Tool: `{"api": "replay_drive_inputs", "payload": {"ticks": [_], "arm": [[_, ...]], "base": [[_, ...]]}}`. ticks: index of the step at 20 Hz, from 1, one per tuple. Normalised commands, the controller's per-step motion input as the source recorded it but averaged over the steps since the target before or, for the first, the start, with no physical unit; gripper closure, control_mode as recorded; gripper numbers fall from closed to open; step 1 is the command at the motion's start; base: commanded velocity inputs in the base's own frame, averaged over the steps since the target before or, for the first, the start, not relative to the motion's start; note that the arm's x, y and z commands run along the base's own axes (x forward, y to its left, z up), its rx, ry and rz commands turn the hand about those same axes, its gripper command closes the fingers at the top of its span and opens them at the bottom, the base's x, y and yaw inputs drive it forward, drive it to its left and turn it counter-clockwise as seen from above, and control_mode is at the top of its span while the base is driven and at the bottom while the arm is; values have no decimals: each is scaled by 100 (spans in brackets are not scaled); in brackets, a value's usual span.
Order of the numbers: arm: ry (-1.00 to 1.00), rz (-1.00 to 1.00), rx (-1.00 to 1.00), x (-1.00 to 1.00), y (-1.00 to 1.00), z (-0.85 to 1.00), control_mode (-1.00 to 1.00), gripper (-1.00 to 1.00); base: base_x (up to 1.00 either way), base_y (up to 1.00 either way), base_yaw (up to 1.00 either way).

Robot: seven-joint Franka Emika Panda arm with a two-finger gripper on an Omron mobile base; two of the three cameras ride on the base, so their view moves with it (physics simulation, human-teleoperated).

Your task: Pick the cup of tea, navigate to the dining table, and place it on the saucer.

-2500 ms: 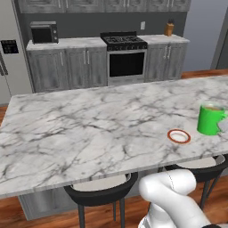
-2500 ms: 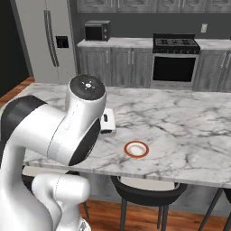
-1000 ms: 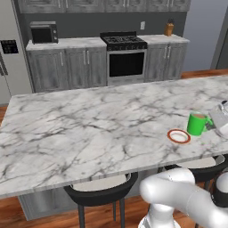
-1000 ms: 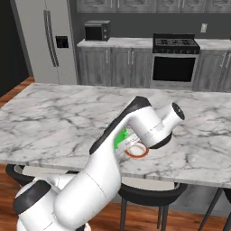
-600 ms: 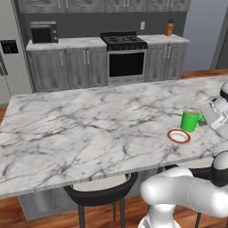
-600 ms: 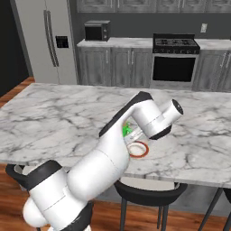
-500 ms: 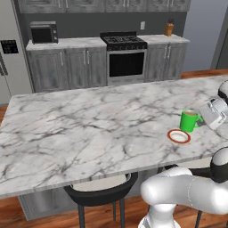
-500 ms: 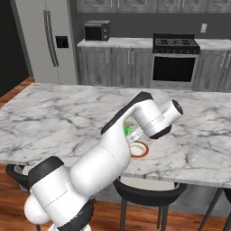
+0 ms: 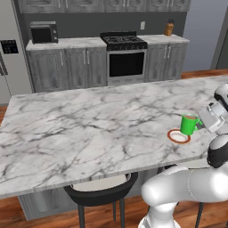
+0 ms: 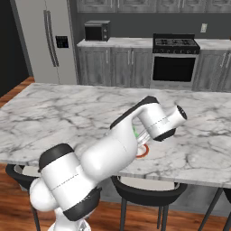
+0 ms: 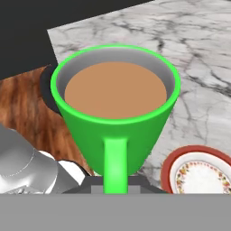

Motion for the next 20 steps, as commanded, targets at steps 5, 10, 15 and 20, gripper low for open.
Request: {"api": "replay_drive_inputs", "payload": {"ticks": [5, 10, 15, 20], "arm": [[0, 4, 0, 26, -28, -22, -100, 100], [0, 3, 0, 20, -14, -41, -100, 100], [0, 1, 0, 33, -1, -34, -100, 100], [0, 0, 0, 41, 0, -18, -100, 100]], "base": [[0, 0, 0], [0, 0, 0], [0, 0, 0], [0, 0, 0]]}}
